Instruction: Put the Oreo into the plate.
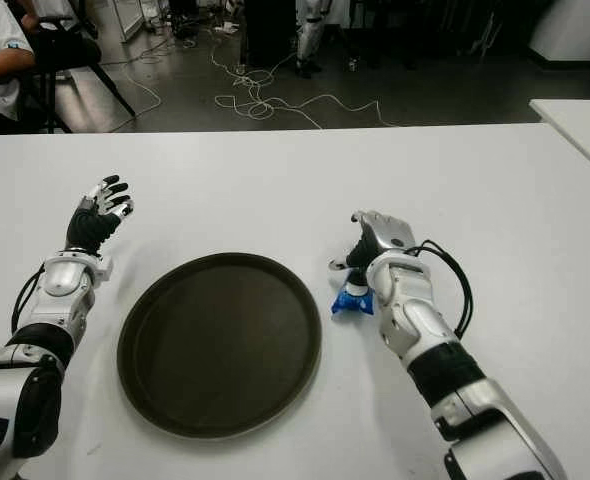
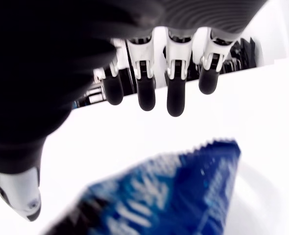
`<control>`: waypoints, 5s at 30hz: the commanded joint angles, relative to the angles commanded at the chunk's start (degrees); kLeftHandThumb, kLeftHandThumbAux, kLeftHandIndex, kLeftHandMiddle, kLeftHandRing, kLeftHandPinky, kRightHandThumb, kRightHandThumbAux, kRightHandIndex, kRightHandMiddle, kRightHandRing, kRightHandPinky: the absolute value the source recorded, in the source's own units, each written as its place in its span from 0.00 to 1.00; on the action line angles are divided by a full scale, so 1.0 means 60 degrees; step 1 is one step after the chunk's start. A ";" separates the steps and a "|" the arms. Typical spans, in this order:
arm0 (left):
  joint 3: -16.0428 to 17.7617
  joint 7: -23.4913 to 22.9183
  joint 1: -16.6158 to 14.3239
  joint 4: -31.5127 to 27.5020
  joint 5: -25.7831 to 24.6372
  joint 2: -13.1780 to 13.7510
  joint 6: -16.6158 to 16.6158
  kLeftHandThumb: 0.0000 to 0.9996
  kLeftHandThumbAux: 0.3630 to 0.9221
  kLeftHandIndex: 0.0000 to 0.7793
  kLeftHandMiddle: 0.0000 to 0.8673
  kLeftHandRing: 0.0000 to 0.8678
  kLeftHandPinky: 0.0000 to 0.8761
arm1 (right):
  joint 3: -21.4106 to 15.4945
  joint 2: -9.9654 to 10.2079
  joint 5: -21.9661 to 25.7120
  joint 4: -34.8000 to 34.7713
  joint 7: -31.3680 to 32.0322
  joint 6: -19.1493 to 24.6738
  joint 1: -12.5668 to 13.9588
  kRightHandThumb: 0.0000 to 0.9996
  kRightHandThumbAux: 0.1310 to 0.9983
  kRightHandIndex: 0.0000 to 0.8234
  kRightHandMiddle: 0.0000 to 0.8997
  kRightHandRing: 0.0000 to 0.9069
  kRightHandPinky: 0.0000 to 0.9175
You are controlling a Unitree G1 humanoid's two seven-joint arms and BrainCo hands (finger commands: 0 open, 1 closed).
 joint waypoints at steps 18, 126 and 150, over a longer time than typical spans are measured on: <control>-0.0065 0.0055 0.0012 0.0005 0.0030 0.0023 -0.0057 0.00 0.60 0.15 0.19 0.15 0.10 | 0.0023 -0.0112 -0.0330 -0.1072 0.0418 0.0401 0.0420 0.00 0.61 0.25 0.24 0.21 0.14; 0.0002 0.0082 0.0058 -0.0049 -0.0066 0.0143 -0.0141 0.00 0.60 0.18 0.21 0.16 0.11 | -0.0104 0.0274 -0.0491 -0.1516 -0.0188 0.0501 0.1979 0.00 0.65 0.19 0.21 0.20 0.15; -0.0013 0.0026 0.0111 -0.0058 0.0000 0.0210 -0.0180 0.00 0.57 0.17 0.20 0.15 0.10 | -0.0020 0.0220 -0.0685 -0.1764 0.0094 0.0780 0.2022 0.00 0.76 0.18 0.24 0.25 0.25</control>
